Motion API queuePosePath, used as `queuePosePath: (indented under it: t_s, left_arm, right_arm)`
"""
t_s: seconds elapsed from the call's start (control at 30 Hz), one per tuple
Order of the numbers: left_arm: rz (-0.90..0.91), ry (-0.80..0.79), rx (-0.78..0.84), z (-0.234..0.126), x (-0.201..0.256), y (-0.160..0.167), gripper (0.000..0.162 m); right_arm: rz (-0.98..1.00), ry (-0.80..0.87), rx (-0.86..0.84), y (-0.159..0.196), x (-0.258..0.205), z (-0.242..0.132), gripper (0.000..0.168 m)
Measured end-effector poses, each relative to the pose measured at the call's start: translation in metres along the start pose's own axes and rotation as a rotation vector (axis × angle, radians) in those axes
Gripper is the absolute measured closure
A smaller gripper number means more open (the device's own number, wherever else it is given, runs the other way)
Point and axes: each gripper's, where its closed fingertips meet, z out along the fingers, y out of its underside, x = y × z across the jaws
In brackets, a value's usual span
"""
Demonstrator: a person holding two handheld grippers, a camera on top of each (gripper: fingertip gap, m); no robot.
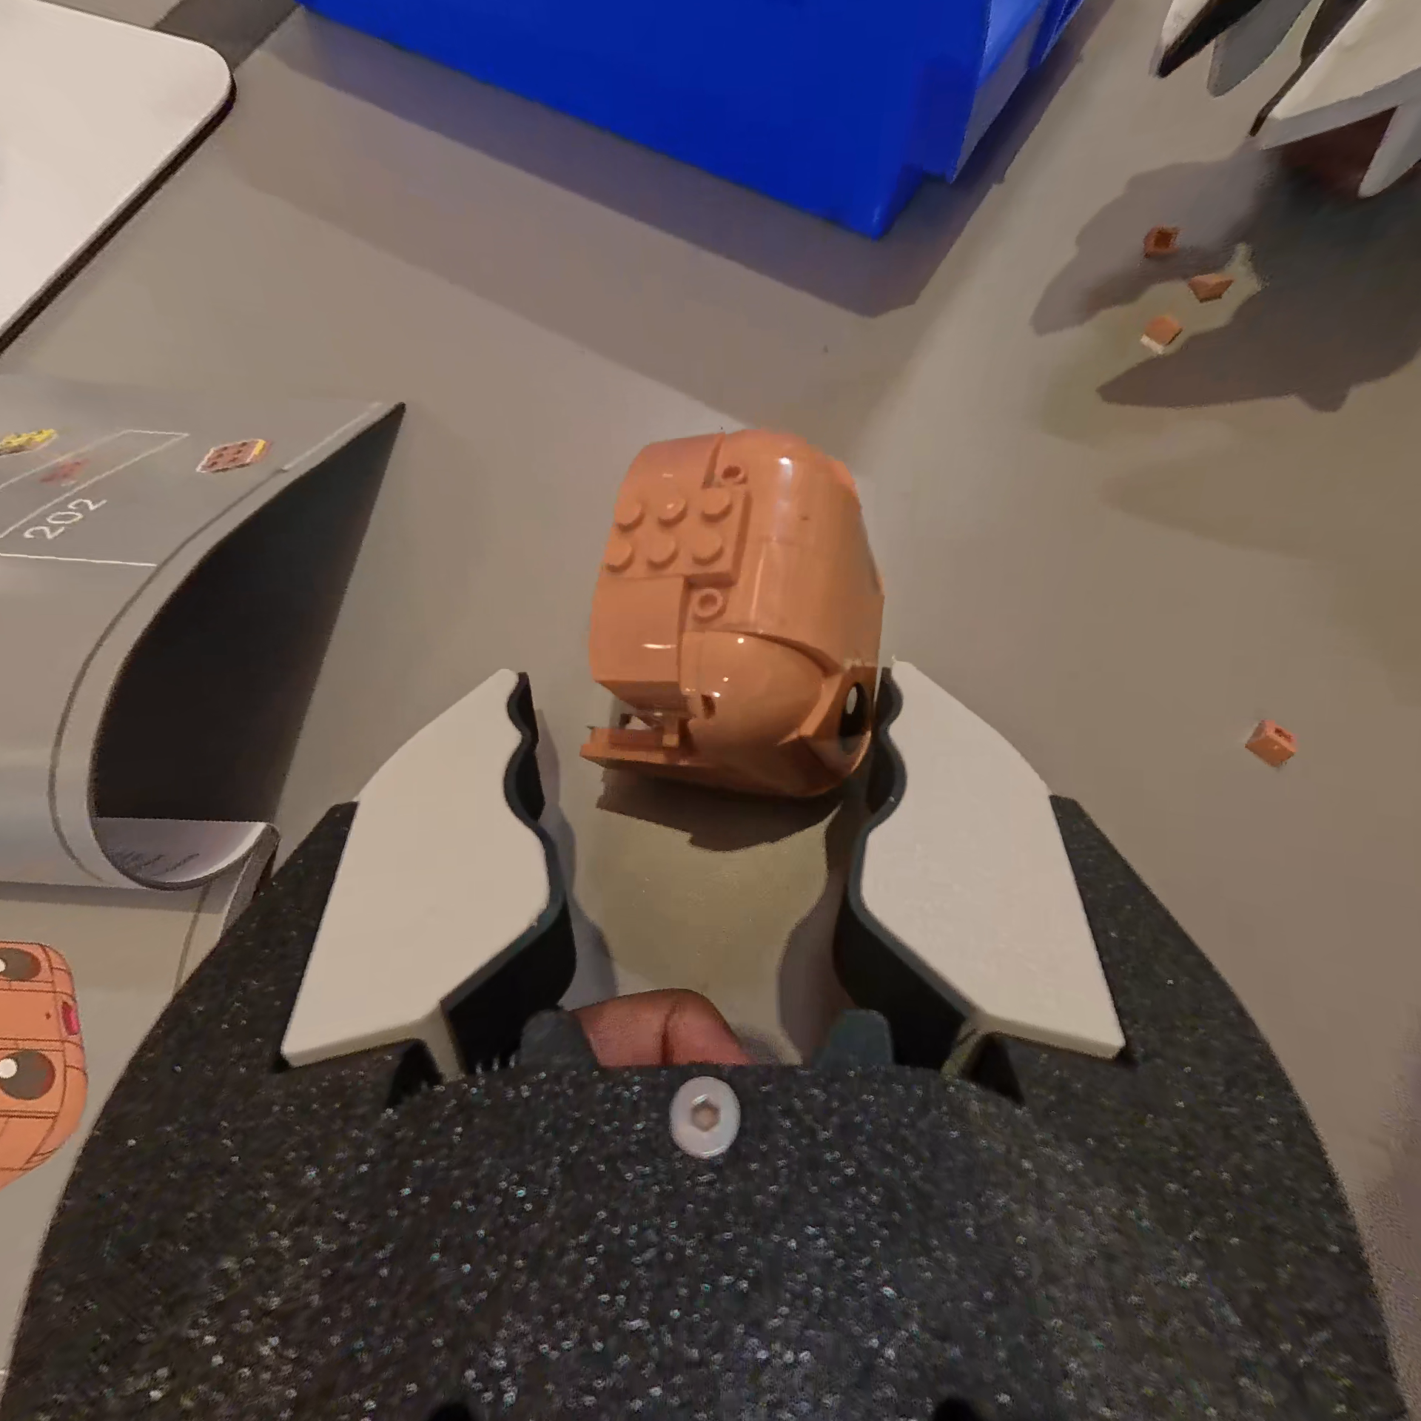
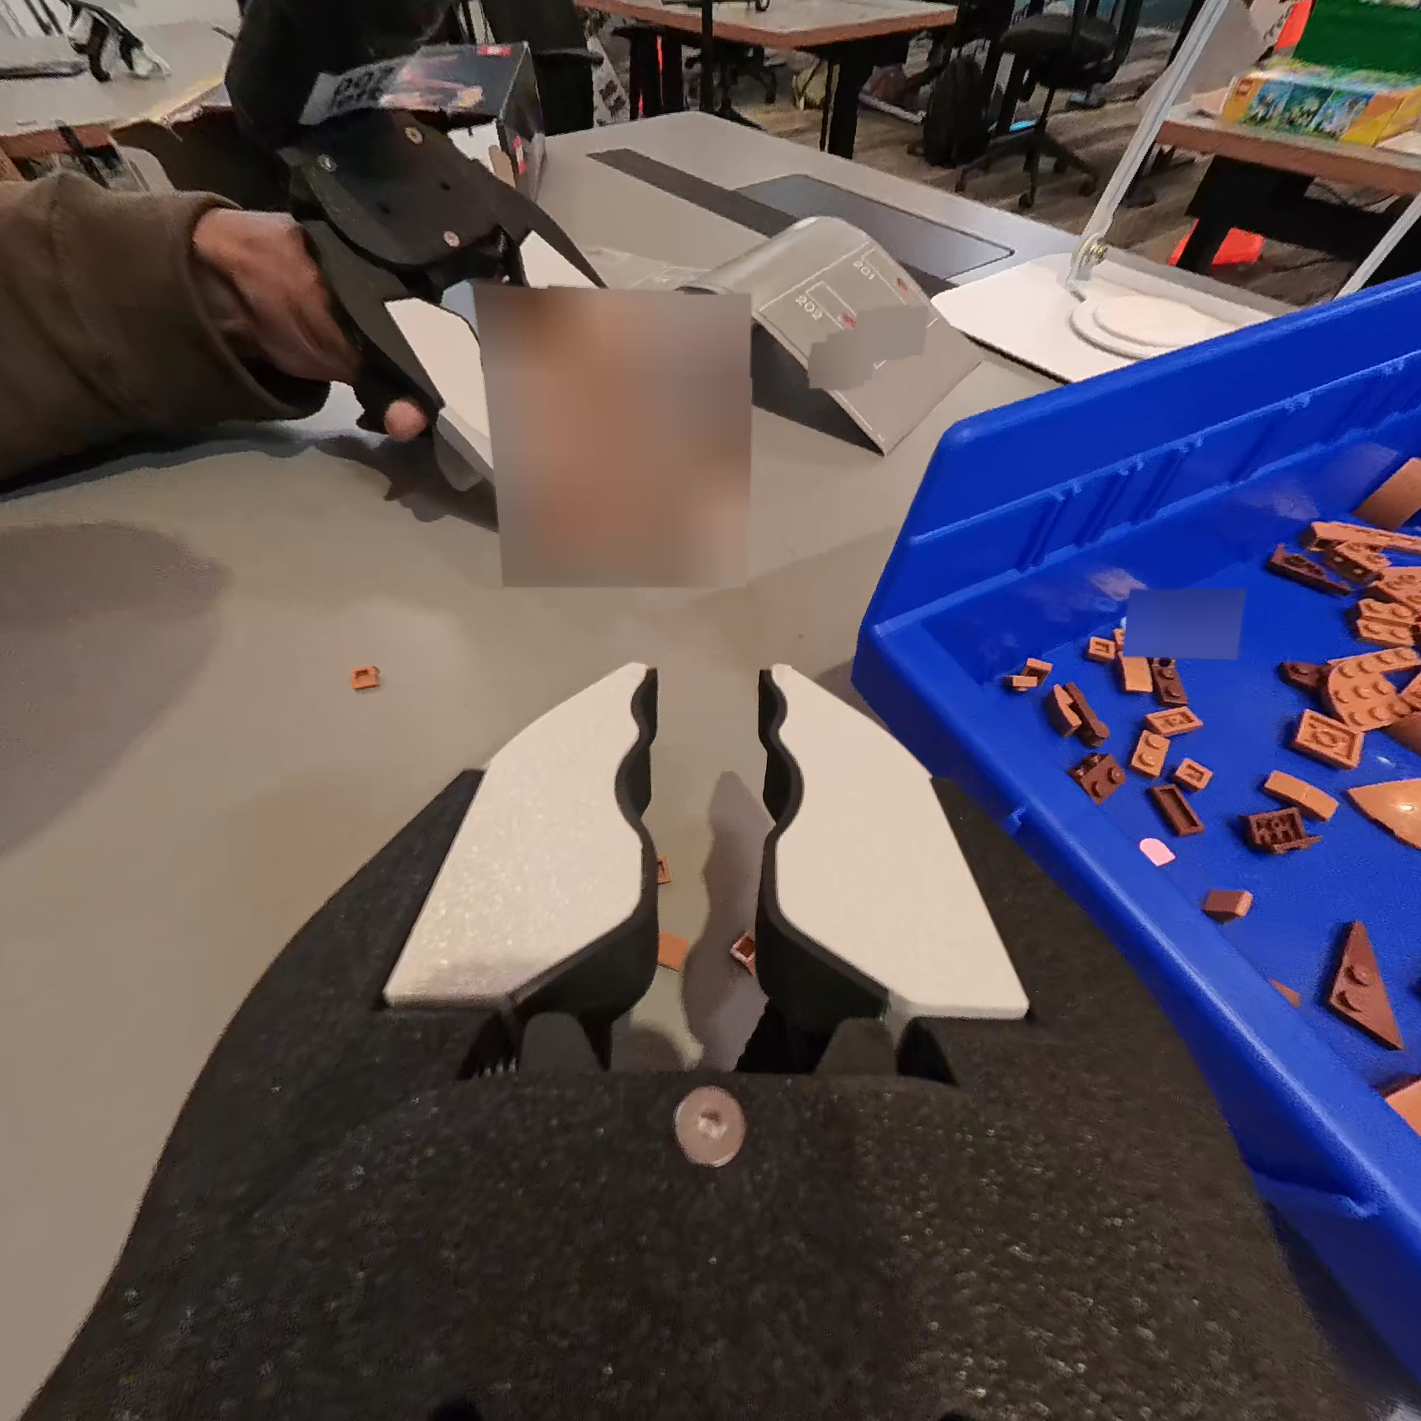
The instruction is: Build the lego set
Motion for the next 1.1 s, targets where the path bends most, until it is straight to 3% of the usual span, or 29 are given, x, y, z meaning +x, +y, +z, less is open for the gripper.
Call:
queuePosePath:
  t_s: [0.37,0.77,0.87,0.93,1.1]
  left_arm:
    - [0.03,0.031,-0.068,0.006,0.006,0.007,0.077]
    - [-0.064,0.07,-0.067,0.01,-0.002,0.003,0.073]
    - [-0.054,0.049,-0.066,0.012,-0.001,0.001,0.078]
    - [-0.019,0.017,-0.059,0.013,0.0,0.0,0.089]
    - [0.068,-0.034,-0.038,0.012,0.005,-0.003,0.09]
  right_arm:
    - [0.014,-0.003,-0.025,0.003,0.002,0.005,0.144]
    - [0.051,-0.03,-0.023,0.004,0.002,0.004,0.144]
    - [0.046,-0.031,-0.029,0.004,0.001,0.005,0.144]
    - [0.045,-0.03,-0.029,0.005,0.001,0.005,0.144]
    - [0.043,-0.027,-0.028,0.004,0.002,0.005,0.144]
